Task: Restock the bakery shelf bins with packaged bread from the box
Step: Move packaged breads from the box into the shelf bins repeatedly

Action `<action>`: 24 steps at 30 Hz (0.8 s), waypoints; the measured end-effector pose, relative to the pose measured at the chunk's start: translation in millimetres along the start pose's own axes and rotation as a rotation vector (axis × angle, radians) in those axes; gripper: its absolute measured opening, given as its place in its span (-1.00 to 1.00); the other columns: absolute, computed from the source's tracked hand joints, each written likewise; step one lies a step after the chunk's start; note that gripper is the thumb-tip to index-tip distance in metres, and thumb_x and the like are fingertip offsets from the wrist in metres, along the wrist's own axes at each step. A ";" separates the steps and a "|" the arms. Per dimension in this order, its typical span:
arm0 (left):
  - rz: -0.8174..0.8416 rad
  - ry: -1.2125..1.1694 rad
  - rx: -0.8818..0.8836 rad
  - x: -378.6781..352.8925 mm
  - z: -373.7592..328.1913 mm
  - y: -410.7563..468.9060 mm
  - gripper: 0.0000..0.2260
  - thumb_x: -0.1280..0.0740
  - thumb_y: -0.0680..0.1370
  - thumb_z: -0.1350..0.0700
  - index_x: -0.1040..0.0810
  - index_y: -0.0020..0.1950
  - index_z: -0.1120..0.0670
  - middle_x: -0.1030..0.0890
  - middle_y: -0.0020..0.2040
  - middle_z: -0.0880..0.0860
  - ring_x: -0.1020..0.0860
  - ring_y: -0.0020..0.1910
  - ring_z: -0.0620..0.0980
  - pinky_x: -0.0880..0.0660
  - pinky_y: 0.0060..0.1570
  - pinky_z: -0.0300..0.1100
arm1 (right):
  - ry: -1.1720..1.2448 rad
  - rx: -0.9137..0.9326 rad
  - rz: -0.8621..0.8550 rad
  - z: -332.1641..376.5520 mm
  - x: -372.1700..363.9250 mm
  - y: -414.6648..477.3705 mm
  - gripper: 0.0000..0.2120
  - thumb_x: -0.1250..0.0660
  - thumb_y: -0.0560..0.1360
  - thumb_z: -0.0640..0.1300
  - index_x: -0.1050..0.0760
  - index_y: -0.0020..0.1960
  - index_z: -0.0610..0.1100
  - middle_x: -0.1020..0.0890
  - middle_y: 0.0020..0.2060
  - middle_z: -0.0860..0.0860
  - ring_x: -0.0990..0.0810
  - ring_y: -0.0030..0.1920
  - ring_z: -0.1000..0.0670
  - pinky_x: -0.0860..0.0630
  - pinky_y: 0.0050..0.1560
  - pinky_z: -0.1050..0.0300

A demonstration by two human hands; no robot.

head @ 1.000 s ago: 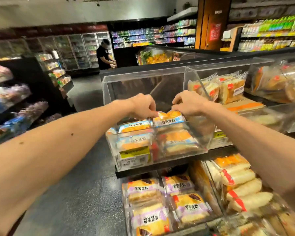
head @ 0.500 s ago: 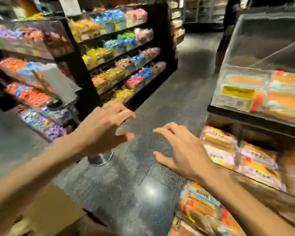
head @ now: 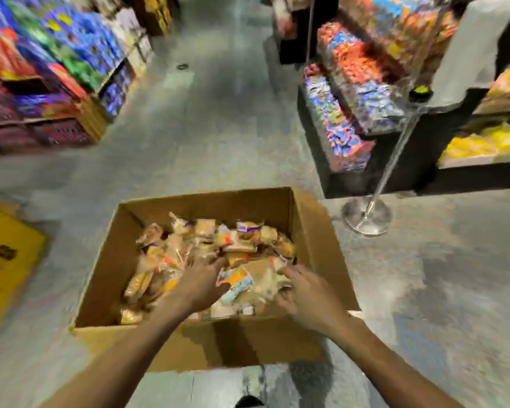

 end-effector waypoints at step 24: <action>0.145 -0.387 0.591 -197.5 300.5 171.2 0.05 -0.38 0.38 -0.41 0.08 0.61 0.09 -0.21 0.55 0.14 -0.17 0.50 0.20 -0.20 0.44 0.13 | 0.478 -0.405 0.067 91.7 -213.0 418.7 0.13 -0.43 0.25 0.48 -0.01 0.59 0.02 -0.09 0.55 -0.10 -0.18 0.52 -0.19 -0.25 0.47 -0.17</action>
Point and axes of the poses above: each hand's wrist, its own y-axis towards the middle knuckle, its own x-axis out of the back of the hand, z = x × y, the point moved 9 cm from there along y, towards the middle knuckle
